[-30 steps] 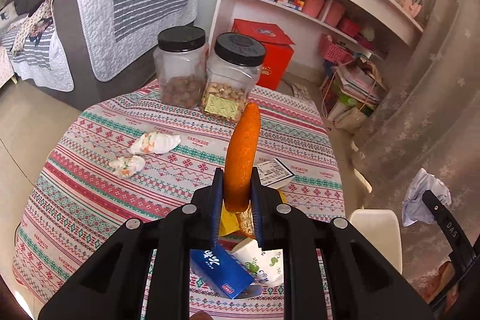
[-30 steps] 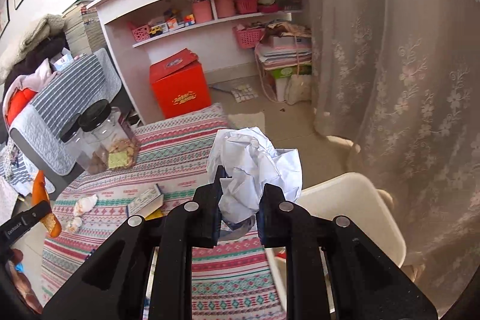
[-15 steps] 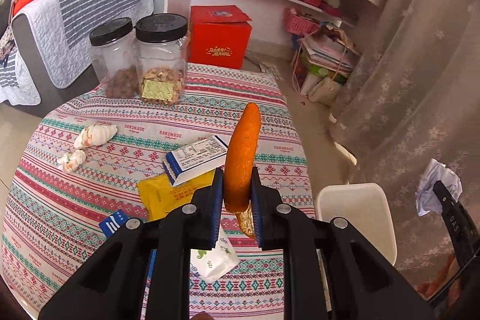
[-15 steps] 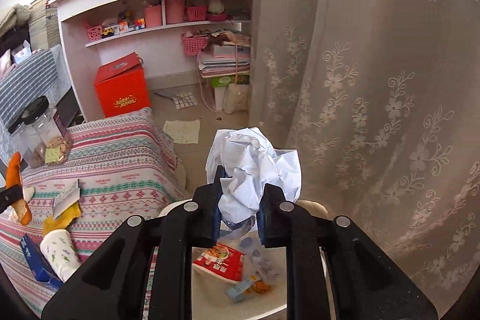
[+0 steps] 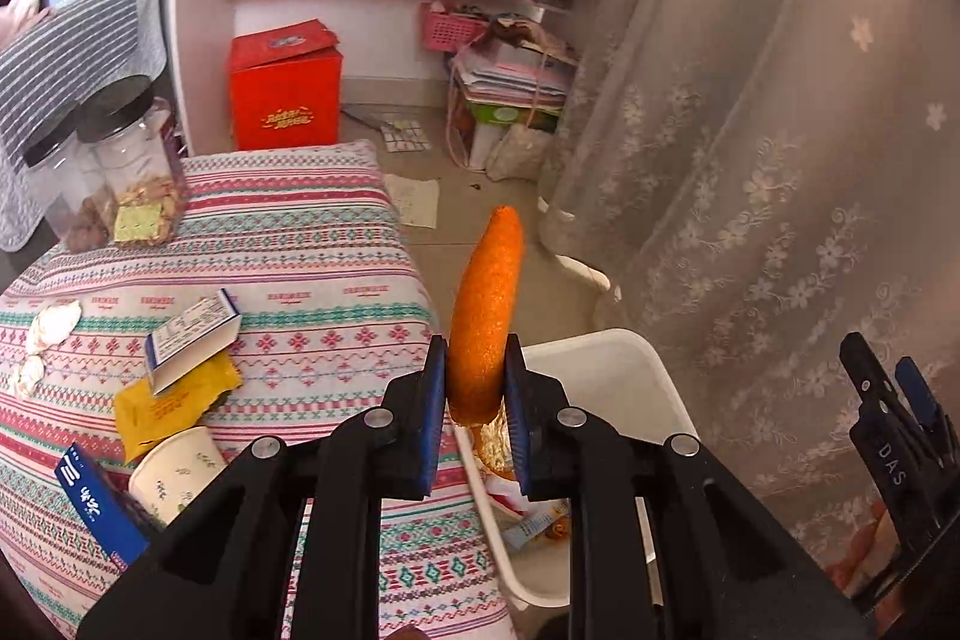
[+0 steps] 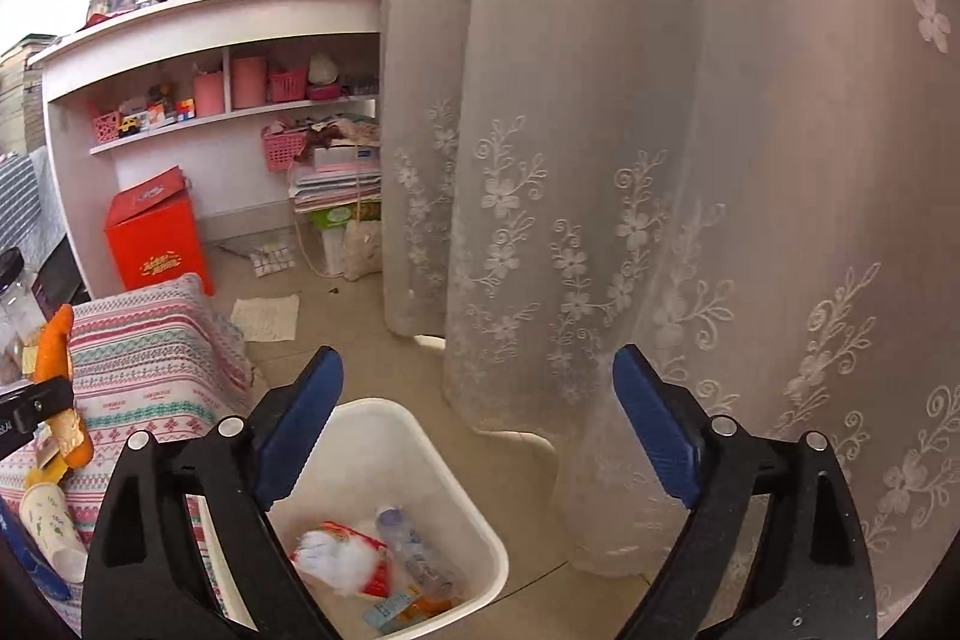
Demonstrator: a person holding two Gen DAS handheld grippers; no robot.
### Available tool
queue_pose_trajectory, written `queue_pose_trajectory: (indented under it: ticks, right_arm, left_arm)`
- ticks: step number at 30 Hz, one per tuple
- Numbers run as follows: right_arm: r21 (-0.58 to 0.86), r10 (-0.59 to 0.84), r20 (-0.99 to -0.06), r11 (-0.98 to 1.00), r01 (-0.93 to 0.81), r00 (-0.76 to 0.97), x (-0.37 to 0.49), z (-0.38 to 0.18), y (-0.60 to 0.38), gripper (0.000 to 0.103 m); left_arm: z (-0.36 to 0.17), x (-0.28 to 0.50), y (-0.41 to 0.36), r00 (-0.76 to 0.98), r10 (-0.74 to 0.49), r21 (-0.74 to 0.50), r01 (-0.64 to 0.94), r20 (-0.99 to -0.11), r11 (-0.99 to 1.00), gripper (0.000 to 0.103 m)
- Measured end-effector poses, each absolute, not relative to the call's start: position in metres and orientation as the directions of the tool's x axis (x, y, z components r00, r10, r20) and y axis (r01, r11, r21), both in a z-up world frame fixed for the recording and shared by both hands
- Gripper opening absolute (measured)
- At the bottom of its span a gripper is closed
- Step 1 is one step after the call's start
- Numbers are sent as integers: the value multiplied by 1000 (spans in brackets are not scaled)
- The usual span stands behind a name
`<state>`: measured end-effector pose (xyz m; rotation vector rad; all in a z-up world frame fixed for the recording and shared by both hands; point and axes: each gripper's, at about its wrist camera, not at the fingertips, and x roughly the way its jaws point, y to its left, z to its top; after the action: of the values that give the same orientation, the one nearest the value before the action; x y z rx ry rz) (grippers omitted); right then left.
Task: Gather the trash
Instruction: 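Move the left gripper over the bin and release the orange peel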
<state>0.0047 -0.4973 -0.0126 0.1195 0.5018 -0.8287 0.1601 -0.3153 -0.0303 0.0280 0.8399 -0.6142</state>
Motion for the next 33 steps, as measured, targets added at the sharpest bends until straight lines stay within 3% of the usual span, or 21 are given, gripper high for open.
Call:
queue_pose_trajectory:
  ticks: [4,14,16,18,22,23,33]
  right_arm:
    - [-122,-704,-464,652,748,538,-4,-16,-502,95]
    - [-175,-758,-463,586,791,459,-18,-22,-515,95]
    - [-174,-759,-477,576,799,443,-18,-24,-519,95]
    - [-171,-755,-496,570,804,429,-18,-27,-522,95]
    - [-164,-740,-522,575,802,424,-14,-30,-523,96]
    - [-165,-738,-524,578,799,425,-13,-30,-521,96]
    - [-189,-745,-480,603,775,462,3,-23,-494,96]
  left_arm:
    - [-35,150,-339,485,-520,-199,567,-704,799,20]
    - [-44,137,-387,439,-549,-197,625,-711,755,21]
    - [-49,138,-391,421,-548,-207,625,-723,753,26]
    - [-52,140,-393,407,-547,-214,624,-732,751,50]
    - [-52,141,-393,407,-546,-214,623,-733,752,57]
    - [-51,141,-391,411,-543,-214,618,-732,756,63]
    - [-45,147,-363,478,-484,-168,563,-733,809,80]
